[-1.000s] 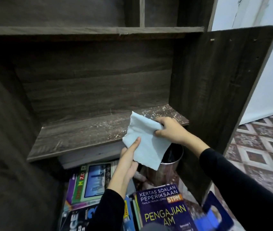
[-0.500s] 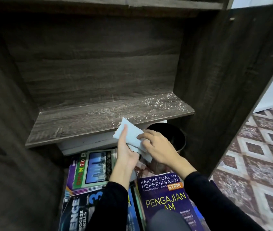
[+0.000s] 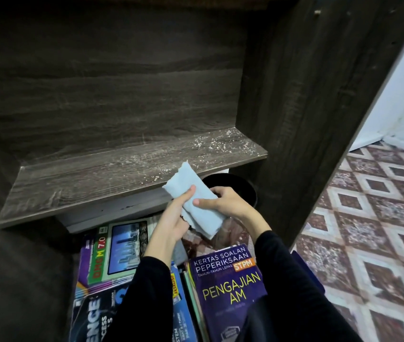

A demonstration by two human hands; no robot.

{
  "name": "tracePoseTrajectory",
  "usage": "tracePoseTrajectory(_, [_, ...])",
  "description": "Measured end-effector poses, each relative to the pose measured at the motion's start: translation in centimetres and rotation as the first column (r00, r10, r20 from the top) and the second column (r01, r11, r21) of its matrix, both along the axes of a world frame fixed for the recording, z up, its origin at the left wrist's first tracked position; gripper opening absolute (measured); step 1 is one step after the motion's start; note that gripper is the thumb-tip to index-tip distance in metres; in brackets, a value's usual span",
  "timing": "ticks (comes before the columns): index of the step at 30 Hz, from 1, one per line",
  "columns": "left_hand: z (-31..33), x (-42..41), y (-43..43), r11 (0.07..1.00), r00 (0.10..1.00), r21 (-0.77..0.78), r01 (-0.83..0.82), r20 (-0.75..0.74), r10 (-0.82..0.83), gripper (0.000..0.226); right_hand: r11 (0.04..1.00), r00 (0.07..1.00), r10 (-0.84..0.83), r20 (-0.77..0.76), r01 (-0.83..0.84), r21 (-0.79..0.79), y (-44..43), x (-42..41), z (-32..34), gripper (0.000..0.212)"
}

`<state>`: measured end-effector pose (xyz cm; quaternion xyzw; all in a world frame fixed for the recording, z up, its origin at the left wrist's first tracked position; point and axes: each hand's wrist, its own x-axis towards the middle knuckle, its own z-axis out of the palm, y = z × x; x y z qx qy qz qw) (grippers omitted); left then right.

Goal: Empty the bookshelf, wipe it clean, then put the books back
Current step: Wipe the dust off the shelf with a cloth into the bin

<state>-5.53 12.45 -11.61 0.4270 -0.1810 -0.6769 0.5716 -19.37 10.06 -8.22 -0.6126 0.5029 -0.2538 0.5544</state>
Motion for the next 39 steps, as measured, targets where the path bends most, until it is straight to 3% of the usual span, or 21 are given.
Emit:
tracePoseTrajectory(5, [-1.4,-1.6,-1.7,0.993,0.966,-0.006,0.121,0.232,-0.116,0.067,0.995,0.992,-0.044,-0.118,0.054,0.086,-0.8,-2.1,-1.1,0.032])
tracePoseTrajectory(9, [-2.8,-3.7,-3.5,0.973,0.895,0.014,0.232,0.390,-0.219,0.057,0.986,0.962,-0.147,-0.230,0.161,0.041,-1.9,-4.6,-1.7,0.037])
tracePoseTrajectory(12, [-4.6,-5.3,-5.6,0.989,0.906,0.039,0.140,0.398,-0.144,0.063,0.967,0.835,-0.255,-0.488,0.219,-0.130,-2.7,-6.7,-1.7,0.034])
tracePoseTrajectory(13, [-5.4,-5.8,-6.3,0.996,0.839,0.035,0.088,0.536,-0.093,0.056,0.954,0.784,-0.300,-0.544,0.243,-0.176,-2.8,-7.3,-1.6,0.031])
tracePoseTrajectory(14, [-6.5,-6.0,-6.8,0.998,0.661,0.029,0.054,0.748,-0.057,0.049,0.939,0.743,-0.343,-0.574,0.272,-0.209,-2.9,-7.7,-1.5,0.030])
tracePoseTrajectory(15, [-7.7,-6.3,-7.3,0.996,0.423,0.025,0.084,0.904,-0.058,0.043,0.925,0.711,-0.380,-0.592,0.300,-0.234,-3.0,-8.1,-1.4,0.030])
tracePoseTrajectory(16, [-8.7,-6.7,-7.8,0.985,0.218,0.033,0.171,0.974,-0.070,0.040,0.912,0.685,-0.410,-0.603,0.322,-0.254,-3.1,-8.4,-1.3,0.031])
tracePoseTrajectory(19, [-11.4,-8.3,-9.3,0.871,-0.262,0.243,0.427,0.955,-0.137,0.051,0.891,0.643,-0.454,-0.617,0.338,-0.303,-3.3,-8.7,-0.6,0.026])
tracePoseTrajectory(20, [-12.1,-8.8,-9.8,0.831,-0.385,0.307,0.463,0.915,-0.124,0.053,0.888,0.638,-0.459,-0.618,0.333,-0.316,-3.3,-8.7,-0.4,0.024])
tracePoseTrajectory(22, [-13.0,-9.7,-10.6,0.788,-0.525,0.380,0.484,0.847,-0.085,0.050,0.885,0.634,-0.465,-0.618,0.319,-0.338,-3.1,-8.5,0.2,0.022])
tracePoseTrajectory(26, [-14.0,-10.2,-12.0,0.780,-0.656,0.443,0.442,0.752,-0.055,0.037,0.869,0.624,-0.490,-0.609,0.297,-0.395,-2.5,-8.5,1.4,0.018])
tracePoseTrajectory(30, [-13.5,-10.1,-12.0,0.789,-0.717,0.410,0.458,0.695,0.056,0.030,0.885,0.636,-0.461,-0.619,0.281,-0.370,-2.6,-8.0,1.0,0.016])
tracePoseTrajectory(34, [-12.8,-9.9,-12.1,0.778,-0.775,0.461,0.427,0.630,0.052,0.029,0.903,0.654,-0.423,-0.627,0.249,-0.349,-2.8,-7.3,0.5,0.022])
tracePoseTrajectory(39, [-9.8,-9.3,-11.1,0.791,-0.749,0.423,0.442,0.660,0.065,0.030,0.902,0.667,-0.419,-0.616,0.224,-0.370,-2.5,-6.4,0.6,0.027])
